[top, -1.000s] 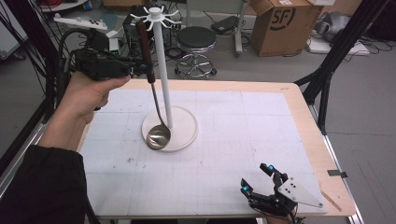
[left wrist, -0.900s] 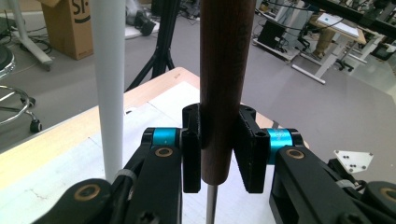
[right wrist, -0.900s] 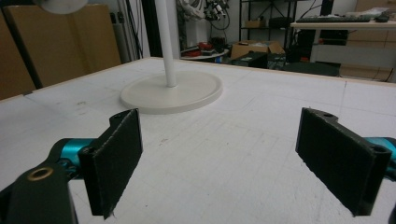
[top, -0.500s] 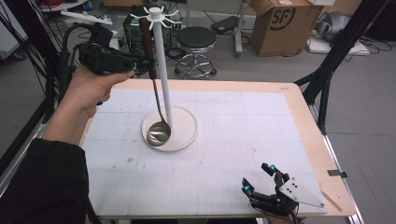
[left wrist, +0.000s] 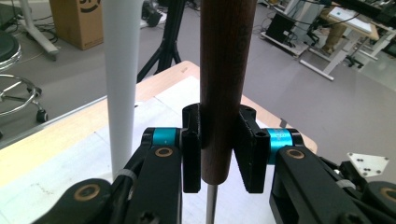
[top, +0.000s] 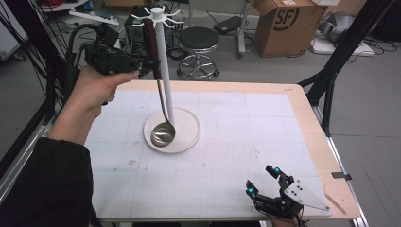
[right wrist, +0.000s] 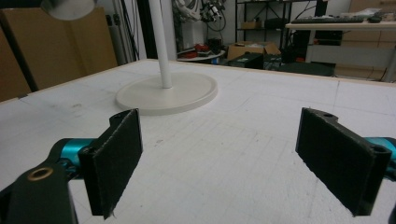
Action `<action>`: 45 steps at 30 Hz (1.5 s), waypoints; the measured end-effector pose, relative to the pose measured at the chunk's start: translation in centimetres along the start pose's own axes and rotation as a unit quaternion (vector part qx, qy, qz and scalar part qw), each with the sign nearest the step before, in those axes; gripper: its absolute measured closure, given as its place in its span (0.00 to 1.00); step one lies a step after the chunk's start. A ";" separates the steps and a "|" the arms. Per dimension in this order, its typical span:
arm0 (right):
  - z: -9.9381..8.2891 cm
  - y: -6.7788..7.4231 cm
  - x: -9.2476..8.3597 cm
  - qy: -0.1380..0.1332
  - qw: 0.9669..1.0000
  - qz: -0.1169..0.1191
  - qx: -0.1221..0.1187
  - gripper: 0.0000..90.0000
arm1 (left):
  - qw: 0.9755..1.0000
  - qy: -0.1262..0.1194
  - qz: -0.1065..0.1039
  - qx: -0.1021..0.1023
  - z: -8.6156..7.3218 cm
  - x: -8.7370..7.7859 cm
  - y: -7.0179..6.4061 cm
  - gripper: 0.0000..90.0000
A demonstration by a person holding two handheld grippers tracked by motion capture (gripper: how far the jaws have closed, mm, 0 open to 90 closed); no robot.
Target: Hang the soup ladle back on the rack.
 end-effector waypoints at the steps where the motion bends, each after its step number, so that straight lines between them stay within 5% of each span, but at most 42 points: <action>1: 0.0 0.0 0.0 0.001 1.000 -0.001 0.001 0.15 | 1.000 0.002 0.002 -0.001 0.0 0.1 0.1 0.82; 30: -0.1 -0.5 0.2 0.002 1.000 -0.005 0.006 0.15 | 0.999 -0.035 -0.002 -0.010 0.0 1.4 2.3 0.80; 37: -0.1 -0.4 0.2 0.002 1.000 -0.003 0.004 0.15 | 0.998 -0.057 -0.001 -0.027 -0.5 1.3 3.2 0.73; 43: -0.1 -0.4 0.2 0.001 1.000 -0.003 0.003 0.15 | 0.996 -0.086 -0.002 -0.020 -1.0 0.7 3.5 0.71; 45: -0.2 -0.4 0.2 0.004 1.000 -0.002 0.003 0.15 | 0.996 -0.088 -0.004 -0.020 -1.3 0.6 3.4 0.63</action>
Point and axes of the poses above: each handheld gripper's, and its own axes: x roughly forward along the jaws, z roughly out of its top, y roughly to its left, the point moved 7 cm from there along x, roughly forward along the jaws, and after that the axes turned 9 degrees about -z, right-handed, at the moved point
